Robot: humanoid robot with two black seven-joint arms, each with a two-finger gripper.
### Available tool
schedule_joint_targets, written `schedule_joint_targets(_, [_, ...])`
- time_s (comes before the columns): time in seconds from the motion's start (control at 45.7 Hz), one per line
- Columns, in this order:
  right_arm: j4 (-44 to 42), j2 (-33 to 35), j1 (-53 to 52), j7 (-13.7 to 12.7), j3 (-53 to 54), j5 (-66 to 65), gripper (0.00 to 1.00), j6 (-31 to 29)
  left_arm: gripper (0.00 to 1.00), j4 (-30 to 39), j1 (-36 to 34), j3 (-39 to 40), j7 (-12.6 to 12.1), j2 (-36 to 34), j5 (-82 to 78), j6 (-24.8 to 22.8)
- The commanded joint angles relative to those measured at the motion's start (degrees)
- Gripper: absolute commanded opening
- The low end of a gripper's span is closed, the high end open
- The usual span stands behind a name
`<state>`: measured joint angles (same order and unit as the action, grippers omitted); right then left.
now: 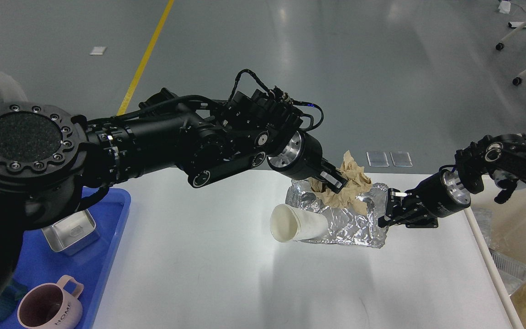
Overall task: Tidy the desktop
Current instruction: 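Drop the crumpled paper onto the foil tray and withdraw the left gripper, then lift the foil tray with the right gripper and carry it into the white bin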
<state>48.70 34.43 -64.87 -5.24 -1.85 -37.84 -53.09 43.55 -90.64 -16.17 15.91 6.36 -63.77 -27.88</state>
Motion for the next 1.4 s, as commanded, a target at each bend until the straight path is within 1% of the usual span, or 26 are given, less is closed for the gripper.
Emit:
schedule_joint_targets(0.0, [0.2, -0.1, 0.0, 0.1, 0.0, 0.1, 0.0, -0.1, 0.05, -3.1, 1.5, 0.0, 0.0, 2.7, 0.0, 1.6])
schedule_joint_targets(0.088, [0.2, -0.2, 0.0, 0.1, 0.0, 0.1, 0.0, -0.2, 0.08, -4.8, 2.7, 0.1, 0.0, 5.0, 0.0, 2.1])
schedule_joint_targets(0.175, [0.1, -0.2, -0.2, 0.1, 0.0, 0.2, 0.0, -0.3, 0.12, -4.9, 3.4, 0.4, -0.1, 5.1, 0.1, 3.1])
schedule_joint_targets(0.525, [0.0, -0.7, -0.2, 0.1, 0.0, 0.2, 0.0, -0.3, 0.43, -5.1, 6.6, 0.3, -0.2, 5.0, 0.2, 5.2])
schedule_joint_targets(0.656, [0.0, -0.6, -0.3, 0.0, 0.0, 0.2, 0.0, -0.2, 0.58, -5.1, 7.0, 0.3, -0.2, 5.0, 0.7, 7.1])
schedule_joint_targets(0.678, [0.0, -0.6, -0.3, 0.0, 0.0, 0.2, 0.0, -0.2, 0.64, -5.1, 6.7, 0.6, -0.2, 4.9, 1.2, 7.5])
schedule_joint_targets(0.722, [0.0, -0.5, -0.3, 0.1, 0.0, 0.2, 0.0, -0.3, 0.71, -5.1, 6.4, 1.0, -0.1, 4.9, 1.5, 7.5])
schedule_joint_targets(0.744, [-0.1, -0.5, -0.3, 0.0, 0.0, 0.2, 0.0, -0.2, 0.79, -5.1, 5.7, 1.2, 0.5, 4.6, 1.7, 7.2])
schedule_joint_targets(0.766, [-0.1, -0.5, -0.2, 0.0, 0.0, 0.2, 0.0, -0.3, 0.8, -5.1, 5.1, 1.6, 0.9, 4.5, 2.1, 6.9])
schedule_joint_targets(0.853, [0.0, -0.5, -0.2, 0.1, 0.0, 0.2, 0.0, -0.2, 0.81, -4.8, 2.3, 4.6, 1.8, 3.4, 4.9, 5.4])
schedule_joint_targets(0.941, [0.0, -0.4, -0.2, 0.1, 0.0, 0.2, 0.0, -0.2, 0.81, -4.6, 1.6, 8.4, 3.7, -0.5, 7.1, 0.1])
schedule_joint_targets(1.028, [0.0, -0.2, -0.2, 0.1, 0.1, 0.3, 0.0, -0.2, 0.8, -4.4, 1.5, 14.1, 3.6, -4.1, 8.8, -3.9])
schedule_joint_targets(1.116, [0.0, -0.2, -0.1, 0.0, 0.2, 0.3, 0.0, -0.2, 0.8, -4.2, 1.5, 17.9, 3.2, -7.5, 9.3, -6.2])
schedule_joint_targets(1.247, [0.0, -0.2, 0.0, 0.1, 0.6, 0.3, 0.0, -0.1, 0.78, -2.1, 3.2, 21.8, 2.9, -14.8, 12.2, -6.6])
schedule_joint_targets(1.379, [-0.2, -0.2, 0.0, 0.1, 0.6, 0.8, 0.0, 0.1, 0.78, -2.0, 8.2, 26.2, 1.7, -22.4, 20.3, -5.3])
